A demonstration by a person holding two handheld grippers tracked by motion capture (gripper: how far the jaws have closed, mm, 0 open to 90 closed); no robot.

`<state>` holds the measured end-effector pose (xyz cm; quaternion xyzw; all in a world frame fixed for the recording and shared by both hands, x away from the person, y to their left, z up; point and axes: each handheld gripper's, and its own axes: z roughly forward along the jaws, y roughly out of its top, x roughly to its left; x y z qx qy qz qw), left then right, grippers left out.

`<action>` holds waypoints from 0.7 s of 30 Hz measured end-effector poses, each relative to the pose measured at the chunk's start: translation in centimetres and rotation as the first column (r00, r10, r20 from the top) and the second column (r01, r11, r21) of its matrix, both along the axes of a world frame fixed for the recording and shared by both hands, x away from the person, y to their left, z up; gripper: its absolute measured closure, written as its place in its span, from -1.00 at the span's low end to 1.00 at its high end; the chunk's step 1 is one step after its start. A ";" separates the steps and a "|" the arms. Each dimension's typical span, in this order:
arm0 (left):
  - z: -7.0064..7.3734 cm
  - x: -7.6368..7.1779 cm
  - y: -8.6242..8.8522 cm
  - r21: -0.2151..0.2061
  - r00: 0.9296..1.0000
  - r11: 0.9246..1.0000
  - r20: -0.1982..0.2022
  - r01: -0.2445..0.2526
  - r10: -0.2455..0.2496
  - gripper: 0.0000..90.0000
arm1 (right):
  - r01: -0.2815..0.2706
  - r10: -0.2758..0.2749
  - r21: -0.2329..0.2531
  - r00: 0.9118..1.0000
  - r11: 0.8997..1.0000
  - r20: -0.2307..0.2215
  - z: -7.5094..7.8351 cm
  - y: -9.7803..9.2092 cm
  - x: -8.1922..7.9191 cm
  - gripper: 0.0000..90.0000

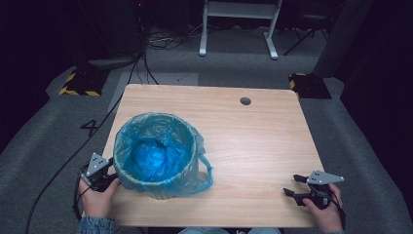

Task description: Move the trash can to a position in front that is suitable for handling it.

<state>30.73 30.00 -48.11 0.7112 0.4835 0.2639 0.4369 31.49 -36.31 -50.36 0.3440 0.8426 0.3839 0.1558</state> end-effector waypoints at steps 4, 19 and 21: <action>0.0 0.1 -1.2 -0.016 0.998 0.998 -0.016 0.060 -0.060 -0.11 | 0.000 0.000 0.000 1.000 1.000 0.000 0.0 0.0 0.0 -0.39; 0.6 1.1 -10.1 0.030 0.960 0.960 -0.040 0.280 -0.279 -0.21 | 0.001 -0.001 0.000 1.000 1.000 -0.002 0.0 0.0 0.1 -0.39; 0.6 1.3 -10.7 0.026 0.955 0.955 -0.041 0.296 -0.295 -0.21 | -0.001 0.001 0.001 1.000 1.000 -0.003 0.0 0.0 0.1 -0.39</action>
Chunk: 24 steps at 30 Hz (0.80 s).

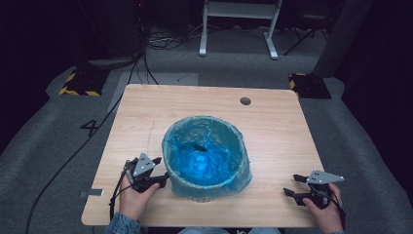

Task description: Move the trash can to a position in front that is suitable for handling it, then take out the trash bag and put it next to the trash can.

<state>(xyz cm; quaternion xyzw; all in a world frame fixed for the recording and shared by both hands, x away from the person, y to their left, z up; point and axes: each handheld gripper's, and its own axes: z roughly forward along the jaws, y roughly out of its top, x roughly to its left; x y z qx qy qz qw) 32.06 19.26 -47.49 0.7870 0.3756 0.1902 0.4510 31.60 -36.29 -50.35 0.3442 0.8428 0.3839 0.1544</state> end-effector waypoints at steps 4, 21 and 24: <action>-0.1 0.8 -2.6 -0.002 0.998 0.998 -0.003 0.055 -0.055 -0.21 | -0.001 0.001 0.000 1.000 1.000 0.000 0.0 0.0 0.0 -0.39; 0.4 -1.3 -4.7 0.135 0.988 0.979 -0.046 0.152 -0.147 -0.38 | 0.002 -0.002 0.001 1.000 1.000 -0.002 0.0 0.0 0.1 -0.39; 0.8 -2.2 -4.7 0.141 0.985 0.975 -0.042 0.169 -0.165 -0.41 | 0.024 -0.024 0.014 1.000 1.000 -0.015 0.1 0.0 0.1 -0.43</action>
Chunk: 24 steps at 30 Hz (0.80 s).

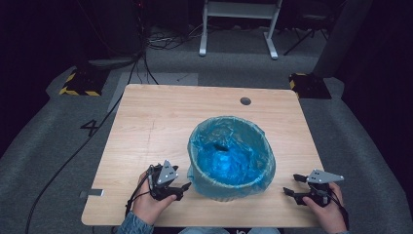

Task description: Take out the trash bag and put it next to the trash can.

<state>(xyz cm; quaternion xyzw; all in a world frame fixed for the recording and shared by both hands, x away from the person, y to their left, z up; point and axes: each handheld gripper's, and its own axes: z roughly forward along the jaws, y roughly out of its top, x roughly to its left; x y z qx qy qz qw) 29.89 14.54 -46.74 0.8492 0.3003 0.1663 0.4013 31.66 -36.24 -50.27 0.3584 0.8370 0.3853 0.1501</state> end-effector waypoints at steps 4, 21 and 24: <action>0.4 -1.1 0.0 -0.031 1.000 1.000 -0.003 0.005 -0.005 -0.41 | 0.001 -0.001 0.016 1.000 1.000 -0.004 0.6 0.3 -0.1 -0.47; -0.5 -0.8 0.5 -0.049 0.999 0.999 -0.034 0.007 -0.008 -0.43 | -0.156 0.156 0.036 0.988 0.987 0.013 1.7 5.2 -0.8 -0.58; -0.6 -0.7 0.9 -0.060 0.999 0.998 -0.037 -0.004 0.002 -0.43 | -0.138 0.138 0.029 0.990 0.990 0.015 1.5 5.6 0.0 -0.60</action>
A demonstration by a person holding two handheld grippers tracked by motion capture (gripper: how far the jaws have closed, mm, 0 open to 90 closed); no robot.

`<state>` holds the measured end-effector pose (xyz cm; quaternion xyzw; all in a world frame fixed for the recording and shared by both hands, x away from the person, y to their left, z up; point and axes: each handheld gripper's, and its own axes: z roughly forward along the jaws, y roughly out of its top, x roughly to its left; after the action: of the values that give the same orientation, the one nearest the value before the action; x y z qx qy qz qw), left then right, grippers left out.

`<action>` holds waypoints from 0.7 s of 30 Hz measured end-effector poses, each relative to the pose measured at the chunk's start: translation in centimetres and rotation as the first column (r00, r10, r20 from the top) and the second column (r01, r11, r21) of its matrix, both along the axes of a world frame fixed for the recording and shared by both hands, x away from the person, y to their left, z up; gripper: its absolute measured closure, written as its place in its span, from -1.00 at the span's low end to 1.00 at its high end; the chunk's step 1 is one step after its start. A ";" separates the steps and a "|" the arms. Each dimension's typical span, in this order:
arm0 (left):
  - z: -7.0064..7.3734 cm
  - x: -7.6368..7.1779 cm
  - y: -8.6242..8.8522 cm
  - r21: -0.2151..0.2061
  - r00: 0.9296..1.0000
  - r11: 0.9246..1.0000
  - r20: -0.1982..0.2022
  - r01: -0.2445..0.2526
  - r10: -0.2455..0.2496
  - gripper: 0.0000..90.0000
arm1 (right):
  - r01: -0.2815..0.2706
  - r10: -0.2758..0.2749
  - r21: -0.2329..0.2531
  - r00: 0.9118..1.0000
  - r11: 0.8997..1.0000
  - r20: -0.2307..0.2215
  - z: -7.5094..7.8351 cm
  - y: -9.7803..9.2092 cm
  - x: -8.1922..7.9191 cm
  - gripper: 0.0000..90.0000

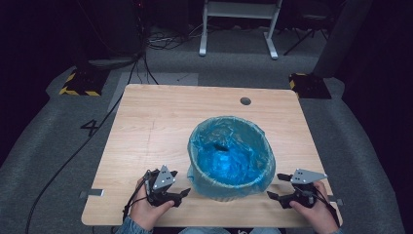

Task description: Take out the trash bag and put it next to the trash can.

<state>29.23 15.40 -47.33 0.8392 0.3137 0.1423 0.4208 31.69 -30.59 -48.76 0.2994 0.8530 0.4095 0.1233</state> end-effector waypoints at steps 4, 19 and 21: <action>0.0 0.1 0.4 -0.004 1.000 1.000 0.004 -0.017 0.017 -0.42 | 0.019 -0.019 0.008 1.000 1.000 -0.019 -0.5 1.0 1.2 -0.61; -0.2 -0.6 1.3 -0.013 0.999 0.999 -0.003 -0.039 0.039 -0.39 | -0.063 0.054 0.208 0.997 0.976 0.048 2.0 0.7 1.0 0.98; -0.2 -0.7 1.1 -0.015 1.000 1.000 -0.013 -0.025 0.025 -0.39 | -0.066 0.052 0.209 0.996 0.976 0.068 2.7 0.6 0.7 0.98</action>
<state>28.54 16.47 -47.57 0.8330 0.3280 0.1398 0.4232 32.42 -29.99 -46.04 0.2725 0.8089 0.5103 0.1049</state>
